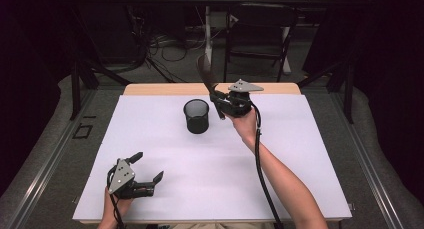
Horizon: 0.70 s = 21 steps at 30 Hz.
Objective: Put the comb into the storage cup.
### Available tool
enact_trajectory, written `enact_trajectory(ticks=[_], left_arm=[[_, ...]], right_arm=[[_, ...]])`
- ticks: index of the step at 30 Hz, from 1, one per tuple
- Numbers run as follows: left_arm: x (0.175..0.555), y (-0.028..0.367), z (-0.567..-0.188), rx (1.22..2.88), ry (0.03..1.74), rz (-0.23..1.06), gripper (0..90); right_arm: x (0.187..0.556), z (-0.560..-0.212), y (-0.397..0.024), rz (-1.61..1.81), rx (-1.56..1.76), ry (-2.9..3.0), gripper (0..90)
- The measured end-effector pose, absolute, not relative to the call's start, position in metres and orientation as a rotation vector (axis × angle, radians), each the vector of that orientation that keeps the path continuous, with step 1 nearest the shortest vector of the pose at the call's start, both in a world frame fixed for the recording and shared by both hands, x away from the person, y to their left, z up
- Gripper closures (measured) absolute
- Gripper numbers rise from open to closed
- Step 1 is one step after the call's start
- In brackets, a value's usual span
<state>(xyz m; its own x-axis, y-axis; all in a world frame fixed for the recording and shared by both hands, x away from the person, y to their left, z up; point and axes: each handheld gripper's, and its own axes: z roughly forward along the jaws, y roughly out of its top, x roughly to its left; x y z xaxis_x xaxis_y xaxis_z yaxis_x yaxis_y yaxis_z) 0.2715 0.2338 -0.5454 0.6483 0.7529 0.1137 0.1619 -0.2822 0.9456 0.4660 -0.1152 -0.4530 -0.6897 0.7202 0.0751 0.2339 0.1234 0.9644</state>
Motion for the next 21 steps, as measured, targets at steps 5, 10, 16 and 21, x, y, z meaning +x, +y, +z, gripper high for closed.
enact_trajectory(ticks=[5, 10, 16, 21], left_arm=[[0.271, 0.234, -0.545, 1.796, 0.734, 0.69, 6.3], [0.271, 0.234, -0.545, 1.796, 0.735, 0.69, 6.3], [0.272, 0.234, -0.546, 1.796, 0.735, 0.69, 6.3], [0.271, 0.234, -0.546, 1.795, 0.735, 0.689, 6.3]], right_arm=[[0.468, -0.452, -0.113, 1.594, 0.91, 1.988, 72.5], [0.469, -0.451, -0.11, 1.593, 0.9, 1.984, 72.4], [0.471, -0.447, -0.105, 1.612, 0.877, 1.973, 72.5], [0.471, -0.446, -0.101, 1.619, 0.867, 1.964, 72.4]])
